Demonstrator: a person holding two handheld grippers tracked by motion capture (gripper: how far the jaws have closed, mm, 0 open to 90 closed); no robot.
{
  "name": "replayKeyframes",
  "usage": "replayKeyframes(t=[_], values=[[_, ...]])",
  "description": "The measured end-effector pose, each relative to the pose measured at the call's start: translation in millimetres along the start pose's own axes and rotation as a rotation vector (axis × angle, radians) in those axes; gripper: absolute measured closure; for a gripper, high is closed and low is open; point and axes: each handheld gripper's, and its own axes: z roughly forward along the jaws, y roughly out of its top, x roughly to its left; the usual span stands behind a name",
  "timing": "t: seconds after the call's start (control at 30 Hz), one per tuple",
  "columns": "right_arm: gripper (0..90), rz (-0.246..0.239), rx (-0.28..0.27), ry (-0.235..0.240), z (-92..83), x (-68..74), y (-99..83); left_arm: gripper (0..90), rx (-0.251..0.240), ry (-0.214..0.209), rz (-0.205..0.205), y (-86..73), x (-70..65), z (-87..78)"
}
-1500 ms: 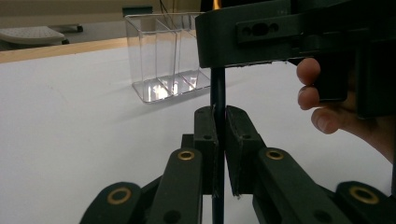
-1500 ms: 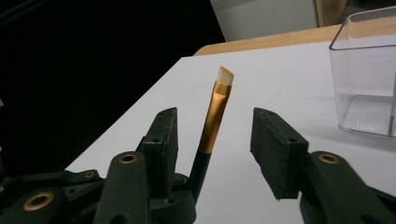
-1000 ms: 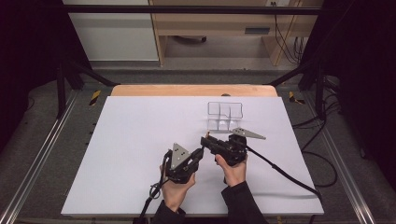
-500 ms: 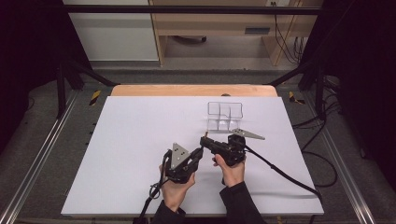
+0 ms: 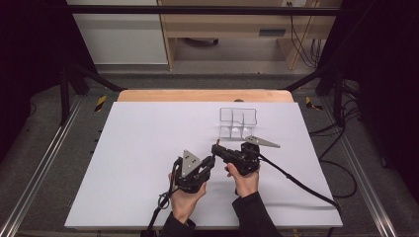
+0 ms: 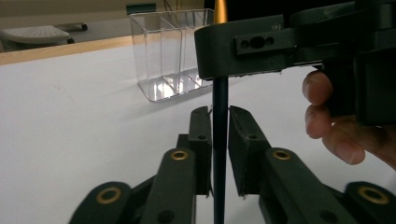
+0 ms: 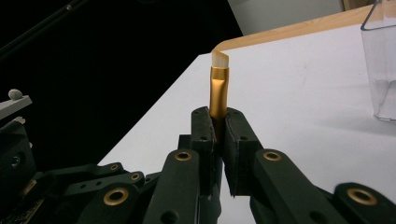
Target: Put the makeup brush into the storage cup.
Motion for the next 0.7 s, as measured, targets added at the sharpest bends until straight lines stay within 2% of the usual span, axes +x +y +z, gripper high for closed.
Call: replayKeyframes(t=[0.13, 0.17, 0.4, 0.47, 0.57, 0.7], values=[[83.8, -0.013, -0.012, -0.01, -1.0, -1.1, 2.6, 69.1, 0.0, -0.015, 0.003, 2.1, 3.1, -3.9], [83.8, -0.024, -0.014, -0.015, -1.7, -2.4, 4.9, 63.3, 0.006, -0.016, 0.008, 3.1, 5.6, -4.4], [83.7, -0.051, -0.036, -0.036, -4.9, -4.3, 10.7, 49.4, 0.023, -0.05, 0.033, 9.8, 11.7, -5.4], [83.7, -0.061, -0.046, -0.052, -6.8, -4.5, 12.9, 44.2, 0.018, -0.078, 0.033, 17.5, 14.3, -7.8], [83.7, -0.068, -0.058, -0.06, -8.8, -4.5, 15.4, 37.1, 0.017, -0.085, 0.054, 25.1, 15.1, -10.3], [83.7, -0.082, -0.074, -0.063, -12.1, -4.3, 18.4, 33.2, 0.025, -0.103, 0.082, 36.1, 17.9, -15.4]])
